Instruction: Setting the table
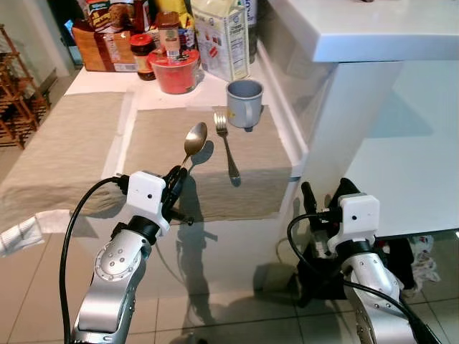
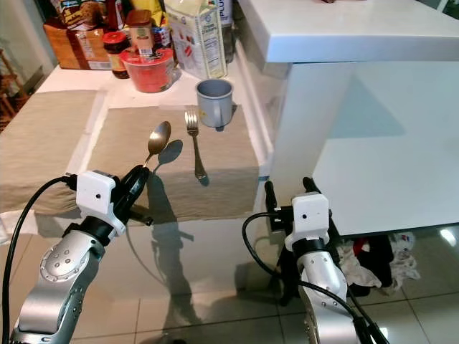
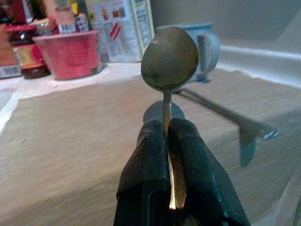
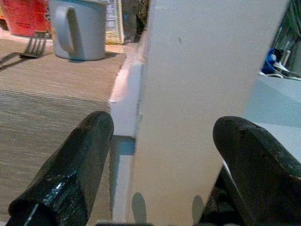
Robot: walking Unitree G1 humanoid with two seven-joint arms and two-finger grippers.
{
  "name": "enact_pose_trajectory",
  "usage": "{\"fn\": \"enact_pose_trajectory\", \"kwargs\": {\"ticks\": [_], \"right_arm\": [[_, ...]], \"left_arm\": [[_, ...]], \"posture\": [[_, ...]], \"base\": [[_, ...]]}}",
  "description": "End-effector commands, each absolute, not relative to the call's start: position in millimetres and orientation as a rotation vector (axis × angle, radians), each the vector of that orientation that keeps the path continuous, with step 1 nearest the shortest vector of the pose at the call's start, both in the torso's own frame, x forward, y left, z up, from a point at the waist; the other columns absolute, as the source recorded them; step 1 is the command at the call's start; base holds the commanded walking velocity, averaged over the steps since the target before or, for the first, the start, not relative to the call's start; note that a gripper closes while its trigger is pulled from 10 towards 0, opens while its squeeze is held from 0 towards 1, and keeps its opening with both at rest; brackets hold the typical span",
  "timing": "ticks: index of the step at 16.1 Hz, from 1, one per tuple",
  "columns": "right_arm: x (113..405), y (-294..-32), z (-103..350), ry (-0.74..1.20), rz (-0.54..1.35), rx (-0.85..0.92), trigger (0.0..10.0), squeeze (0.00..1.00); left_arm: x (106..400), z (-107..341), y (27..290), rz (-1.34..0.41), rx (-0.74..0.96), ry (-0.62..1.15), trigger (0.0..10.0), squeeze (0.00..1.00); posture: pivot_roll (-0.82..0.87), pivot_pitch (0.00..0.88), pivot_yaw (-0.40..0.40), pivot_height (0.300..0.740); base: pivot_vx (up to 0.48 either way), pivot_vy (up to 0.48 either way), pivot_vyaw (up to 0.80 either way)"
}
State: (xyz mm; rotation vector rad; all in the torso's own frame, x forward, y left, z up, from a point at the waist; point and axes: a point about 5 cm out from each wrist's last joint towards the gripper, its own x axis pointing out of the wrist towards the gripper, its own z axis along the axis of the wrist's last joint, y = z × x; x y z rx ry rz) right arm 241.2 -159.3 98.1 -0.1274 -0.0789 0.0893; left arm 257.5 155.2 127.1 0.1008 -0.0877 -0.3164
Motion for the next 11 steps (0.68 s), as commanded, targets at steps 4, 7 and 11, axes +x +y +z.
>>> {"fn": "enact_pose_trajectory", "kwargs": {"ticks": [4,7,11], "right_arm": [[243,-163,98,-0.086,0.078,-0.127,10.0,0.00],[243,-163,97,-0.085,0.080,-0.128,10.0,0.00],[243,-163,97,-0.084,0.078,-0.129,10.0,0.00]], "left_arm": [[261,137,150,-0.312,0.104,-0.127,0.0,0.00],[264,139,149,-0.301,0.130,-0.142,0.0,0.00],[274,144,150,-0.277,0.126,-0.157,0.0,0.00]], "posture": [[-0.01,0.000,0.021,0.731],[-0.01,0.000,0.024,0.731],[-0.02,0.000,0.027,0.731]], "base": [[0.000,-0.199,0.00],[0.000,0.000,0.00],[0.000,0.000,0.00]]}}
